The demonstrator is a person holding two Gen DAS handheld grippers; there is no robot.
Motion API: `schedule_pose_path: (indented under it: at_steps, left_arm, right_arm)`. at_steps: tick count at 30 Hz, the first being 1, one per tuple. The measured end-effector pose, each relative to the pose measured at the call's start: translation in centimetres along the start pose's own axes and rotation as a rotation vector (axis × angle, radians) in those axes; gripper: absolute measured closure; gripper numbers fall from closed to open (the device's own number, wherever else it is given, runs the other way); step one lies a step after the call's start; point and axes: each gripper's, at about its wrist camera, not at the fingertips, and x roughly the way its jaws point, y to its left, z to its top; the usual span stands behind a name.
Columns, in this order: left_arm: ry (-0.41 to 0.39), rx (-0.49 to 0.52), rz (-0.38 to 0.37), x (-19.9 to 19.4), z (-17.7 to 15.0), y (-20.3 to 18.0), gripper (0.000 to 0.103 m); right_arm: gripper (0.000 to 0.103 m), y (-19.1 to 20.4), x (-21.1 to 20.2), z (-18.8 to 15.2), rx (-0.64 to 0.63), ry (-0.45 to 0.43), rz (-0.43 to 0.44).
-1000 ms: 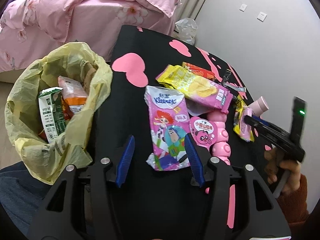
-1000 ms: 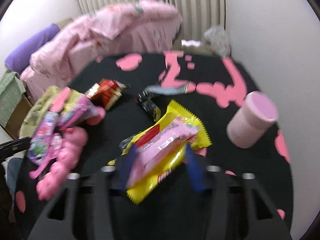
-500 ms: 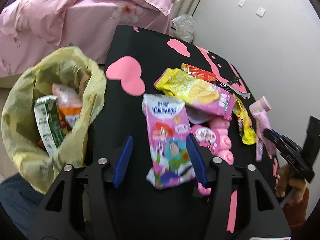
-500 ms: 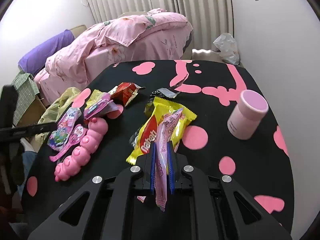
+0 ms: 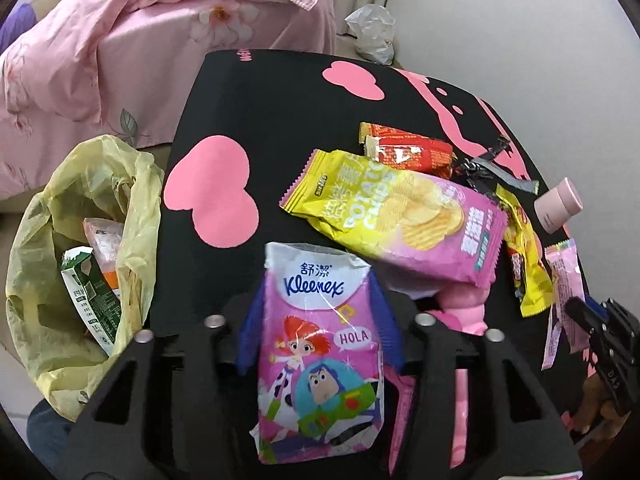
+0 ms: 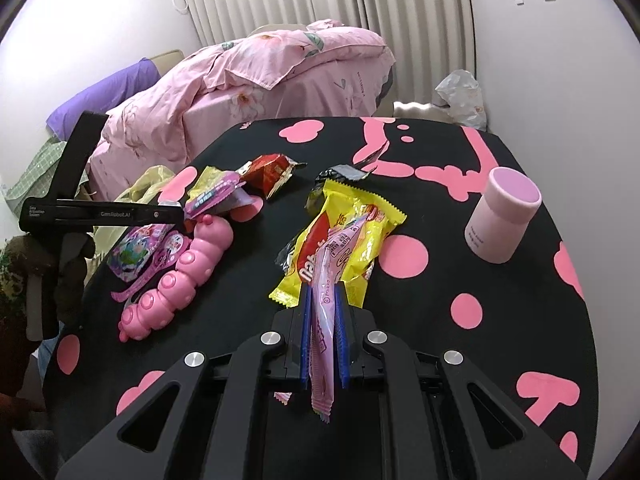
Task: Collect trash
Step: 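Carry the Kleenex pack to the trash bag while the right tool carries the candy stick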
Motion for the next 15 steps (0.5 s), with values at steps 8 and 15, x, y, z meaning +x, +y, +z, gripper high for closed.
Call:
schedule_pose_path:
  at_steps: [8,15]
  left_arm:
    - [-0.145,-0.015,-0.037,-5.2,-1.6,0.8,0.085]
    - [-0.276,-0.02,-0.045,-10.4,-2.7,1.1,0.086]
  right_arm:
    - [0.091,0.8,-1.5,0.7,-0.02,-0.049,0.003]
    - [0.091,2.8,-3.7,2.2,-0.058,-0.108,0.01]
